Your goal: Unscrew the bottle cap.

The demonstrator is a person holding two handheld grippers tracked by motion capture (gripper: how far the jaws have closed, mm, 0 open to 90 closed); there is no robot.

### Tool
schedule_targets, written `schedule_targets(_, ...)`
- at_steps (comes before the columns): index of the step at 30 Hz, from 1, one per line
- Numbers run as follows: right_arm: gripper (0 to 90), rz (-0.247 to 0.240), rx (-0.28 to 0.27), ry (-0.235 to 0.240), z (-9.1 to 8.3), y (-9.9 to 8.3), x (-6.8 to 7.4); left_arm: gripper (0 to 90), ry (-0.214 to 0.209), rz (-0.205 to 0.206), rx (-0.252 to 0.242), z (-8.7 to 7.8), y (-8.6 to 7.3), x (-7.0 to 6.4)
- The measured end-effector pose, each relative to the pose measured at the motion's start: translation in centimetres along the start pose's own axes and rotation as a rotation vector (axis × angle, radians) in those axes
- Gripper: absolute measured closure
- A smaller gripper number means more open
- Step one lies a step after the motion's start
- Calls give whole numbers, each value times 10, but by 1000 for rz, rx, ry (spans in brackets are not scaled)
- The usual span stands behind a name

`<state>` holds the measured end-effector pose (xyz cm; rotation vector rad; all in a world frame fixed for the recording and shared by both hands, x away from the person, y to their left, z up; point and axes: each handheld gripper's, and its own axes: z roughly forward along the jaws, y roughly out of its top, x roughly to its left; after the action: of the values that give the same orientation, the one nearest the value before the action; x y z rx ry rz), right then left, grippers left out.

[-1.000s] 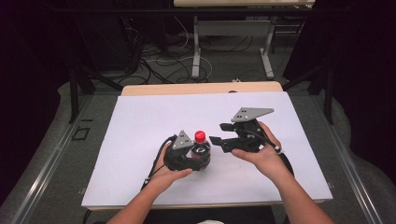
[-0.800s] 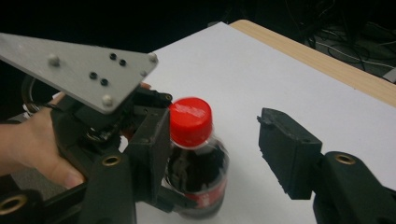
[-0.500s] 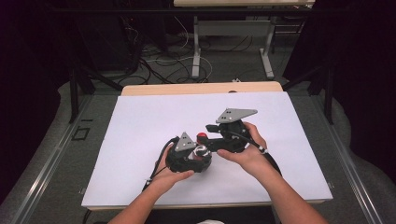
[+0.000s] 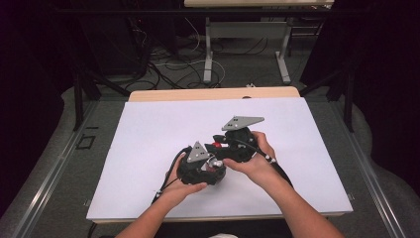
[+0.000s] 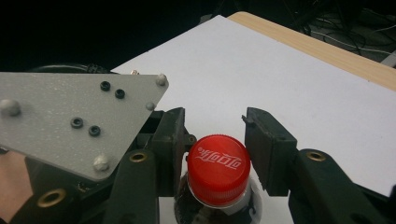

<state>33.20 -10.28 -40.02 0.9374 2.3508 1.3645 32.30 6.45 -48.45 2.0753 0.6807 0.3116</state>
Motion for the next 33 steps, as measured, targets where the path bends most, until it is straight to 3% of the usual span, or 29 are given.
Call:
schedule_targets(8,613,2,-4,1,2,-2,0,304,-9,-6,9,-1,1,1)
schedule_targets(16,617,-36,-10,78,2,-3,-9,305,-6,4,4,-1,0,1)
schedule_targets(17,618,-51,-7,116,3,-2,-12,306,-9,11,6,-1,0,0)
schedule_targets(21,619,-101,21,194,2,-1,-20,305,-32,20,13,-1,0,-1)
schedule_targets(26,622,-159,32,262,2,1,-27,305,-56,28,20,-1,0,-2)
schedule_targets(28,625,-207,43,305,2,3,-30,305,-55,37,10,0,0,-3)
schedule_targets(33,623,-230,61,365,1,5,-35,304,-71,35,-3,0,0,-4)
